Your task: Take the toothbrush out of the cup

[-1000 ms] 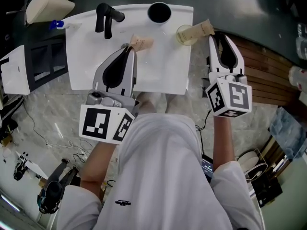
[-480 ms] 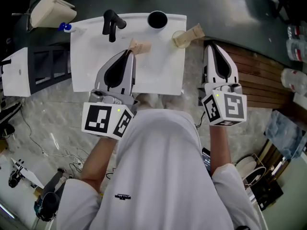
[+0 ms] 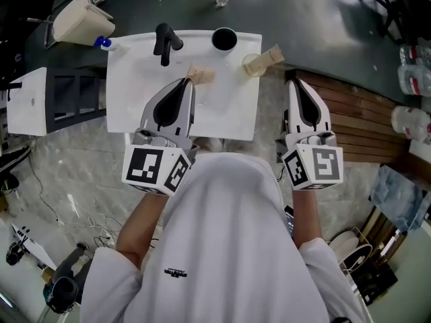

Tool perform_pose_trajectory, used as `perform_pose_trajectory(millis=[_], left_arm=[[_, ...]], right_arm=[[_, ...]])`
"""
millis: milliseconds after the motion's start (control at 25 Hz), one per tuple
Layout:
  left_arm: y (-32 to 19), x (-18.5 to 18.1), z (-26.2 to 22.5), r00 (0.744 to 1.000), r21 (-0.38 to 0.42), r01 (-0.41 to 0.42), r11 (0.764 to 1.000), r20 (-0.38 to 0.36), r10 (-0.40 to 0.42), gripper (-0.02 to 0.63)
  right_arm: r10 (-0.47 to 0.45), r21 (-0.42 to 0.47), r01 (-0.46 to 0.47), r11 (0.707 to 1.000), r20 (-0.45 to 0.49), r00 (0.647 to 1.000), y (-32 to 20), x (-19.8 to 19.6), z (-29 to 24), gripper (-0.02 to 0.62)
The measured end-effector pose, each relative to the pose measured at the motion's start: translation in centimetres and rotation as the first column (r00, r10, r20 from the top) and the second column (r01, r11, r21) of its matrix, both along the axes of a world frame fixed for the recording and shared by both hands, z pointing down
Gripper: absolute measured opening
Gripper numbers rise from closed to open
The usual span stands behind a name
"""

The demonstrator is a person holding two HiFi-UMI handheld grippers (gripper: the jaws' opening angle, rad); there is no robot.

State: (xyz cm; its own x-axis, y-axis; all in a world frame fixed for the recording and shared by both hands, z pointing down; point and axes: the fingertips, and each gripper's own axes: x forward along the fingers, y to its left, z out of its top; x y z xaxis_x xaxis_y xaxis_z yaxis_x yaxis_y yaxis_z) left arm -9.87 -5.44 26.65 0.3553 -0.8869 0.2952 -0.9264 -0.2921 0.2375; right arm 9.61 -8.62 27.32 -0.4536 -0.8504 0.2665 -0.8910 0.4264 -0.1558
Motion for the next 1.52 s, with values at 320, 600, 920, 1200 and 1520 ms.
perform_pose_trajectory(millis=[320,600,920,1200,1520], left_arm=[[-0.8,0.2,-0.7,1.0,0.01,-0.008,1.0,0.001,0.008,0.006],[-2.4,0.7,-1.4,1.0,0.025,-0.019,1.0,-0.002,0.019,0.006],[-5.2,1.4,-1.9,0.999,0.048,-0.031,0.998,-0.008,0.031,0.006],[-8.0,1.8,-1.9,0.999,0.052,-0.039,0.998,-0.009,0.04,0.006],[-10.7,2.5,0.1,0.998,0.025,-0.062,0.998,0.006,0.062,0.006]], right_arm=[[-0.013,0.008,0.012,1.0,0.018,1.0,0.0,-0.2,-0.5,0.015],[-0.012,0.017,0.012,1.0,0.036,0.999,-1.4,-0.8,-1.0,0.015],[-0.014,0.008,0.014,1.0,0.049,0.999,-2.5,-1.1,-0.7,0.015],[0.0,-0.019,0.002,1.0,0.059,0.998,-3.5,-0.8,0.2,0.015],[0.018,-0.034,-0.015,0.999,0.076,0.997,-5.1,-0.9,1.0,0.015]])
